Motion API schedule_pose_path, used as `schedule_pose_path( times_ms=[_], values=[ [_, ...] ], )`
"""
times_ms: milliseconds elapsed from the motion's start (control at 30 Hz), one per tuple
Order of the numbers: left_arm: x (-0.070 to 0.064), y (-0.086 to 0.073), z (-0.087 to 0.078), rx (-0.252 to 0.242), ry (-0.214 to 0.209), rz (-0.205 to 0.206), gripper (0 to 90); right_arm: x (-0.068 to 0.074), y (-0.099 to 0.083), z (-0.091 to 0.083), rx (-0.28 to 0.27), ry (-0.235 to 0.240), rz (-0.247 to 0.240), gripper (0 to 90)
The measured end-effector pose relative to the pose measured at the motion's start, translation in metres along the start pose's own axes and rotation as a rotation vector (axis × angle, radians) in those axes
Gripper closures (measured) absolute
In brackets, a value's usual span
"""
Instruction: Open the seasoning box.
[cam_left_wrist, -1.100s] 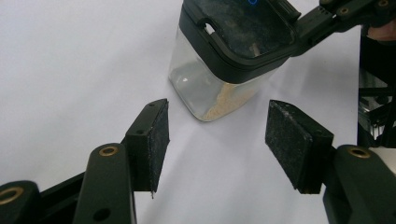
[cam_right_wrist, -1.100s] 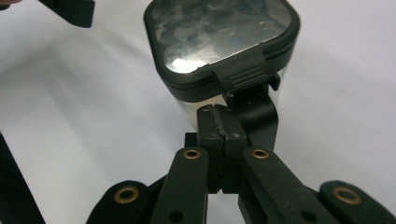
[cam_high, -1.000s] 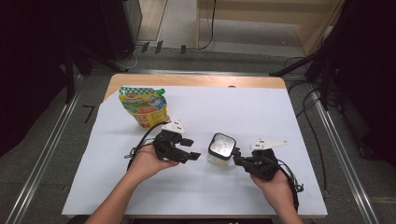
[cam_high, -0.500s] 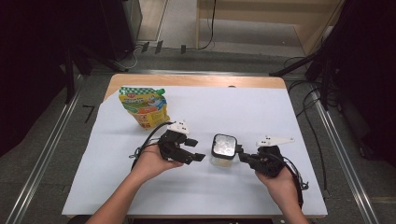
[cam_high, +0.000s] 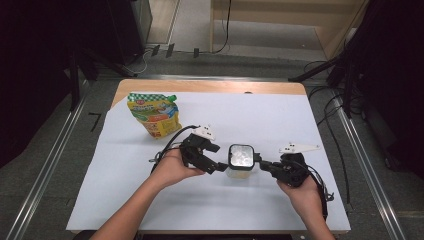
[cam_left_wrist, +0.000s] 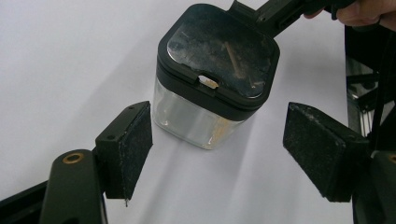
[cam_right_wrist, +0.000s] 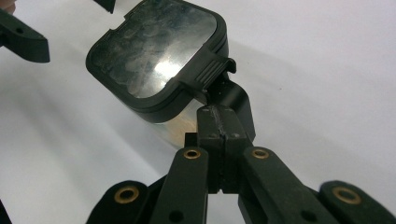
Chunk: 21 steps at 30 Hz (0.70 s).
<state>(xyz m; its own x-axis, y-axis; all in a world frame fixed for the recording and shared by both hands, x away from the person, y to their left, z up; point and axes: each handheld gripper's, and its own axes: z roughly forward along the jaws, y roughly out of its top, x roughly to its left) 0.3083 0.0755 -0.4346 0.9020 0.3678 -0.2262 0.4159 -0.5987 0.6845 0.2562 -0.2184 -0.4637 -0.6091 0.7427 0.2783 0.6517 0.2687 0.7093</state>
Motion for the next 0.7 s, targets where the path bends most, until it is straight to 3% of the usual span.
schedule_pose_path(
  times_ms=[167, 267, 367, 533, 700],
  values=[
    [0.009, 0.008, 0.001, -0.005, -0.033, 0.002, 25.0, 0.001, -0.001, 0.001, 0.005, -0.004, -0.007, 90.0],
    [0.009, 0.010, 0.003, -0.019, -0.027, 0.006, 24.9, 0.000, 0.000, 0.001, 0.002, -0.007, -0.007, 90.0],
    [0.006, 0.010, 0.005, -0.001, -0.011, 0.022, 22.7, -0.001, 0.000, 0.000, -0.002, -0.013, -0.003, 90.0],
    [0.004, 0.009, 0.009, 0.007, -0.042, 0.046, 20.4, -0.004, 0.003, 0.000, -0.011, -0.028, -0.010, 90.0],
    [0.003, 0.009, 0.015, 0.002, -0.019, 0.059, 17.4, -0.006, 0.005, 0.001, -0.008, -0.034, -0.019, 90.0]
  ],
)
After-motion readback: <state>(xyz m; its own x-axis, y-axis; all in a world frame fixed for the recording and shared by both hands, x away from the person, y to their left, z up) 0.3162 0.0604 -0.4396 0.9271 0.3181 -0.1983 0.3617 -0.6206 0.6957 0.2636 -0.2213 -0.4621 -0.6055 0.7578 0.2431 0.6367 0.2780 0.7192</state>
